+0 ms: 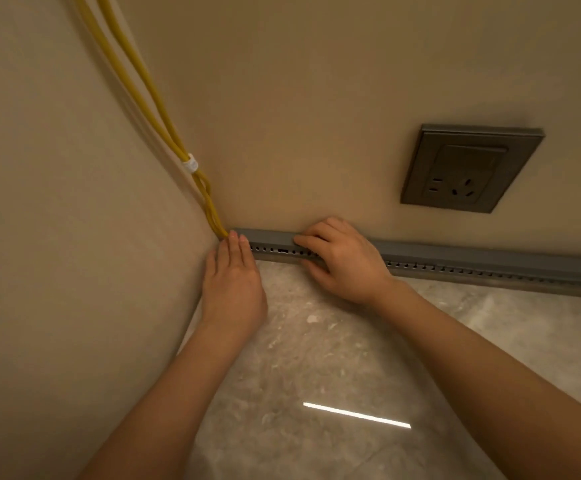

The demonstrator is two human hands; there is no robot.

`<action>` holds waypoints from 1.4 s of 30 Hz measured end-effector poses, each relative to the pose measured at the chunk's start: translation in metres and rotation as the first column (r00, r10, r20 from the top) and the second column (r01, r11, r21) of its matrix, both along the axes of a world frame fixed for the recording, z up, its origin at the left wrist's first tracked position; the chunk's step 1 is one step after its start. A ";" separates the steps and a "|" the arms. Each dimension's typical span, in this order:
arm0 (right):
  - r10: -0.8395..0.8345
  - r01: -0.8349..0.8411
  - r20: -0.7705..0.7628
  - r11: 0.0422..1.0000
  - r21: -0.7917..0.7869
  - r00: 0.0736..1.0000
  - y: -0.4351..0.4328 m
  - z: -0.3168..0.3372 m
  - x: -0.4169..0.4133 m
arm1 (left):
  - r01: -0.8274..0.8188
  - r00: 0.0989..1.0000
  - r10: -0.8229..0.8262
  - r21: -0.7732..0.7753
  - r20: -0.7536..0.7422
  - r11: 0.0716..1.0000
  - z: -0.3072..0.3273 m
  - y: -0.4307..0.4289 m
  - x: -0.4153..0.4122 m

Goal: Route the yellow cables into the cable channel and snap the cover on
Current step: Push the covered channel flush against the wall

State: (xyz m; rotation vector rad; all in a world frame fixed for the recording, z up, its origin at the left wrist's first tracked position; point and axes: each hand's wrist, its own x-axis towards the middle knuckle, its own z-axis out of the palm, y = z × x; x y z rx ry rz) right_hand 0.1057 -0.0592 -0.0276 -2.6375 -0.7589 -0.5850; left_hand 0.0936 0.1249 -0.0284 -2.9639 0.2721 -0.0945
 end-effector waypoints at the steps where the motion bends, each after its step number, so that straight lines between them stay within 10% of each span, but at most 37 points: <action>1: 0.010 -0.009 -0.043 1.000 0.025 0.999 -0.003 0.004 -0.002 | -0.015 1.000 0.015 -0.014 -0.018 1.000 0.001 -0.003 0.000; 6: -0.116 0.140 -0.101 0.951 0.277 0.988 -0.022 0.012 -0.033 | -0.138 0.977 0.089 -0.254 -0.193 0.957 0.006 -0.011 -0.001; 13: -0.225 0.483 -0.460 0.651 0.586 0.859 -0.045 0.000 -0.090 | -0.254 0.960 0.070 -0.729 -0.273 0.635 0.008 -0.041 -0.023; 22: 0.275 0.742 -0.692 -0.174 0.647 0.668 -0.064 0.013 -0.114 | -0.371 0.925 0.060 -0.857 -0.376 0.358 0.020 -0.075 -0.026; 29: 0.530 0.784 -0.579 -0.398 0.476 0.620 -0.055 0.012 -0.098 | -0.065 0.997 0.058 -0.209 -0.042 0.976 0.027 -0.022 -0.011; 35: 0.596 0.796 -0.528 -0.464 0.389 0.606 -0.022 0.005 -0.068 | 0.112 0.993 -0.110 0.441 -0.029 0.891 0.033 0.024 -0.003; 42: 0.510 0.779 -0.594 -0.479 0.405 0.623 -0.002 0.007 -0.039 | 0.058 0.997 -0.073 0.560 0.003 0.826 0.026 0.021 -0.002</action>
